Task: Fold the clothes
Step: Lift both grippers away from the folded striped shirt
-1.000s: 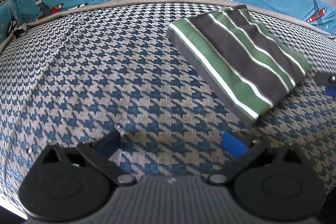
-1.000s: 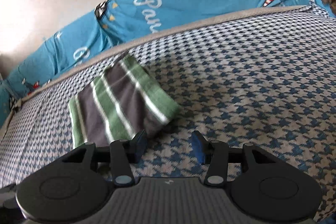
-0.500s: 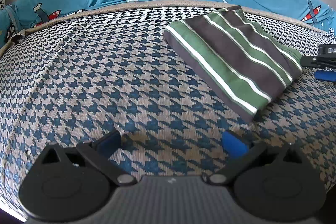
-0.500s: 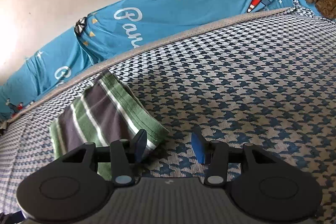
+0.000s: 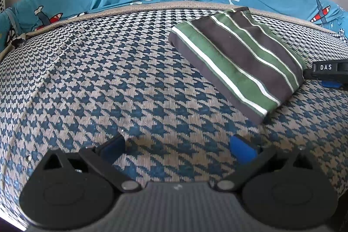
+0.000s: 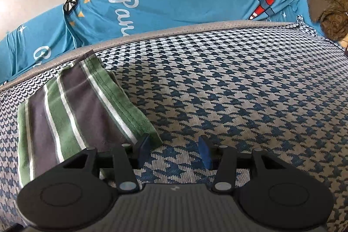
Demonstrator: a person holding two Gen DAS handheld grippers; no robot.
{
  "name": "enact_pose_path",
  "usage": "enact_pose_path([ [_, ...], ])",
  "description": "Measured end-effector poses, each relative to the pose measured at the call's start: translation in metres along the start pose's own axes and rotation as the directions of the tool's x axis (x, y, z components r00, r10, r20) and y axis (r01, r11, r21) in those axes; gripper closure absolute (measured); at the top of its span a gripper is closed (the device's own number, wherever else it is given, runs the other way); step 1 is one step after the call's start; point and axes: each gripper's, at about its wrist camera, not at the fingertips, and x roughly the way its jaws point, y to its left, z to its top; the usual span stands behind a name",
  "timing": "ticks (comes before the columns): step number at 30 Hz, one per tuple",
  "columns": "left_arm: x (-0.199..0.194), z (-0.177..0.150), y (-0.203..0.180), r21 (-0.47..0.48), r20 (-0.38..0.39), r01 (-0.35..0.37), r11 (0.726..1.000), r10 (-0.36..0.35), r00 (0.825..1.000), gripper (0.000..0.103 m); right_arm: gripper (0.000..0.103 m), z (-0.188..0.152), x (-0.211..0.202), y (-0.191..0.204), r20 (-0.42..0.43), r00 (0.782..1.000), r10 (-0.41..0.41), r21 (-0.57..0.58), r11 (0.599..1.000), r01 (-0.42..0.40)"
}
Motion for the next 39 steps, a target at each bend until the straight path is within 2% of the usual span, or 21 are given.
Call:
enact_pose_path([
  [5, 0.0, 0.0, -0.001, 0.003, 0.007, 0.001, 1.0, -0.001, 1.0, 0.0, 0.057, 0.005, -0.004, -0.001, -0.032, 0.999, -0.003, 0.038, 0.999, 0.004],
  [10, 0.001, 0.001, -0.002, 0.004, 0.015, 0.0, 1.0, 0.0, 1.0, 0.0, 0.056, 0.006, -0.017, -0.009, -0.084, 0.995, 0.052, 0.104, 0.994, -0.043],
  [14, 0.002, 0.001, -0.004, 0.001, 0.025, -0.006, 1.0, 0.006, 1.0, 0.0, 0.055, 0.005, -0.023, -0.011, -0.117, 0.99, 0.082, 0.112, 0.991, -0.069],
  [18, 0.003, 0.001, -0.004, -0.003, 0.034, -0.013, 1.0, 0.013, 0.999, 0.0, 0.054, 0.0, -0.029, -0.005, -0.137, 0.986, 0.092, 0.07, 0.994, -0.083],
  [29, 0.004, 0.002, -0.006, -0.015, 0.044, -0.037, 0.999, 0.037, 0.998, 0.0, 0.05, -0.018, -0.041, 0.014, -0.146, 0.988, 0.053, -0.098, 0.993, -0.068],
  [39, 0.002, 0.0, -0.012, -0.033, 0.029, -0.051, 0.998, 0.052, 0.998, 0.0, 0.048, -0.022, -0.047, 0.014, -0.158, 0.985, 0.064, -0.119, 0.989, -0.083],
])
